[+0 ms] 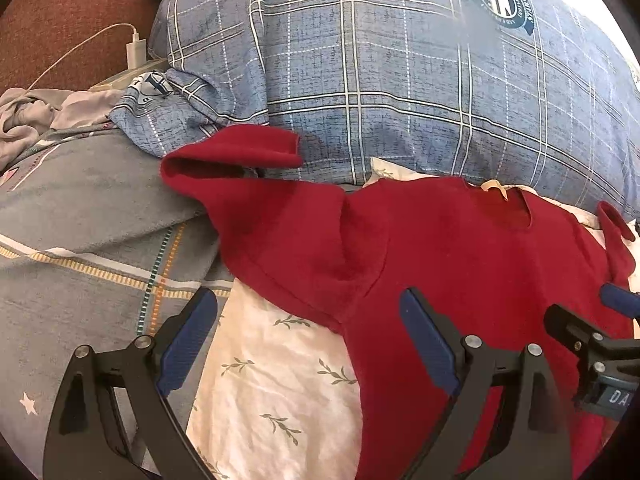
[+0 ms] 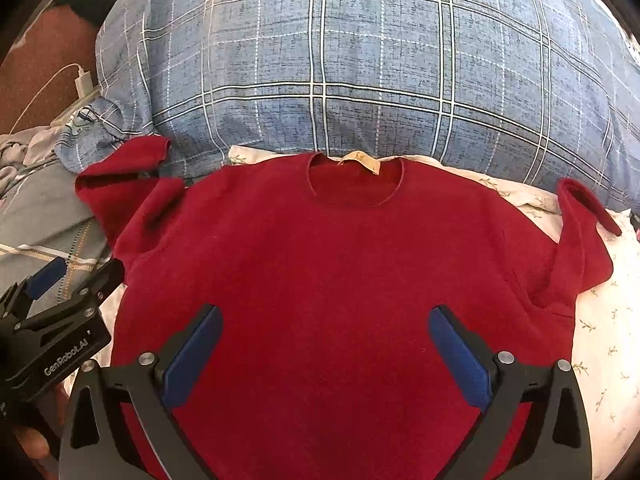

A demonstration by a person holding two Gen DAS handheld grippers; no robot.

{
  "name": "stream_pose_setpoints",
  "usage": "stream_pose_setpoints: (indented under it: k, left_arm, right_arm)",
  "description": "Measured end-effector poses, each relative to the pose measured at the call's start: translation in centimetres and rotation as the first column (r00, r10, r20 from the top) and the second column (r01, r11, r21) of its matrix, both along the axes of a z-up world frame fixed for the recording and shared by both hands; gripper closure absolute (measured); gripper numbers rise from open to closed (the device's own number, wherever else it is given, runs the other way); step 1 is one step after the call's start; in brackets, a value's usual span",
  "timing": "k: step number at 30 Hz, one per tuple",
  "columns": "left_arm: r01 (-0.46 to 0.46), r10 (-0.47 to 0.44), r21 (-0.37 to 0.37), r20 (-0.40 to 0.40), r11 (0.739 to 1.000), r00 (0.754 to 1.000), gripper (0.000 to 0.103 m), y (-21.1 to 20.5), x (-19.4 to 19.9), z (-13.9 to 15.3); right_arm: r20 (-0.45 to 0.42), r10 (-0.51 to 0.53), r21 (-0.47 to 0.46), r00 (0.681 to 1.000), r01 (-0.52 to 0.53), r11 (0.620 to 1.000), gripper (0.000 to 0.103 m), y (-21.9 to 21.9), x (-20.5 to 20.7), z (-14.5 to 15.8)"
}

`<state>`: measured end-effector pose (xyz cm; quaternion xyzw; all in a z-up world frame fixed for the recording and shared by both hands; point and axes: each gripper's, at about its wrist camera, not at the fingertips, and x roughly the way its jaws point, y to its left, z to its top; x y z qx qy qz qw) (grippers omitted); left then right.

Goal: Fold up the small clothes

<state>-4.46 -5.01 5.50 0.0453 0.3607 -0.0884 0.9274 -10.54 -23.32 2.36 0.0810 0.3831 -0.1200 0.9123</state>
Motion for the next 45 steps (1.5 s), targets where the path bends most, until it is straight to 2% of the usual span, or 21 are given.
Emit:
stream_pose_setpoints:
  k: [8, 15, 17, 19, 21, 23, 28, 31, 36, 39, 41, 42, 44, 45]
  left_arm:
    - [-0.001, 0.001, -0.001, 0.001, 1.000, 1.000, 0.009, 0.1, 0.1, 0.1]
    - [-0.046, 0.046, 0.017, -0.022, 0.999, 0.999, 0.009, 1.2, 1.0, -0.1]
    - [-0.081, 0.082, 0.009, -0.039, 0.997, 0.996, 0.009, 2.3, 1.6, -0.2]
    - [-0.123, 0.123, -0.002, -0.060, 0.992, 0.991, 0.010, 3.6, 2.3, -0.2]
    - [-0.164, 0.163, -0.016, -0.076, 0.986, 0.984, 0.010, 4.7, 2.8, -0.3]
    - [-0.201, 0.198, -0.027, -0.092, 0.979, 0.976, 0.010, 6.0, 3.3, -0.3]
    - [-0.286, 0.279, -0.056, -0.107, 0.957, 0.954, 0.010, 8.7, 4.3, -0.3]
    - [-0.304, 0.295, -0.066, -0.111, 0.950, 0.949, 0.010, 9.6, 4.8, -0.3]
    - [-0.298, 0.295, -0.030, -0.087, 0.954, 0.952, 0.010, 9.4, 5.0, 0.0]
    - [-0.302, 0.298, -0.042, -0.081, 0.952, 0.951, 0.010, 9.7, 5.2, 0.2]
    - [-0.303, 0.299, -0.043, -0.077, 0.952, 0.951, 0.010, 9.8, 5.2, 0.2]
    - [-0.304, 0.301, -0.041, -0.072, 0.952, 0.951, 0.010, 9.8, 5.2, 0.2]
    - [-0.306, 0.303, -0.028, -0.067, 0.952, 0.950, 0.010, 9.6, 5.4, 0.2]
    - [-0.306, 0.305, -0.018, -0.063, 0.952, 0.950, 0.010, 9.4, 5.4, 0.2]
  right_arm:
    - [-0.006, 0.000, -0.006, 1.000, 0.000, 1.000, 0.001, -0.1, 0.1, 0.0]
    - [-0.010, 0.025, 0.005, 1.000, -0.025, 1.000, 0.001, 0.3, 1.1, 0.1]
    - [-0.001, 0.055, 0.027, 0.998, -0.055, 0.998, 0.007, 0.5, 1.7, 0.4]
    - [0.004, 0.096, 0.039, 0.995, -0.096, 0.995, 0.020, 0.9, 2.7, 0.8]
    - [0.017, 0.147, 0.082, 0.989, -0.148, 0.986, 0.025, 1.4, 4.0, 1.4]
    - [0.048, 0.203, 0.170, 0.978, -0.208, 0.963, 0.027, 1.7, 6.0, 2.0]
    - [0.108, 0.265, 0.254, 0.958, -0.284, 0.925, 0.026, 3.1, 10.8, 3.1]
    - [0.119, 0.297, 0.343, 0.947, -0.320, 0.883, 0.026, 4.2, 14.7, 3.1]
    - [0.079, 0.347, 0.505, 0.935, -0.337, 0.794, 0.025, 6.5, 21.2, 0.3]
    - [0.065, 0.349, 0.575, 0.935, -0.321, 0.753, 0.024, 7.4, 23.6, -1.2]
    - [0.097, 0.325, 0.649, 0.941, -0.307, 0.696, 0.024, 7.4, 24.8, -1.8]
    - [0.119, 0.313, 0.674, 0.942, -0.308, 0.671, 0.027, 7.3, 25.1, -1.8]
    - [0.151, 0.318, 0.686, 0.936, -0.331, 0.648, 0.040, 7.7, 25.4, -1.4]
    - [0.147, 0.335, 0.674, 0.931, -0.343, 0.655, 0.061, 8.0, 25.6, -1.2]
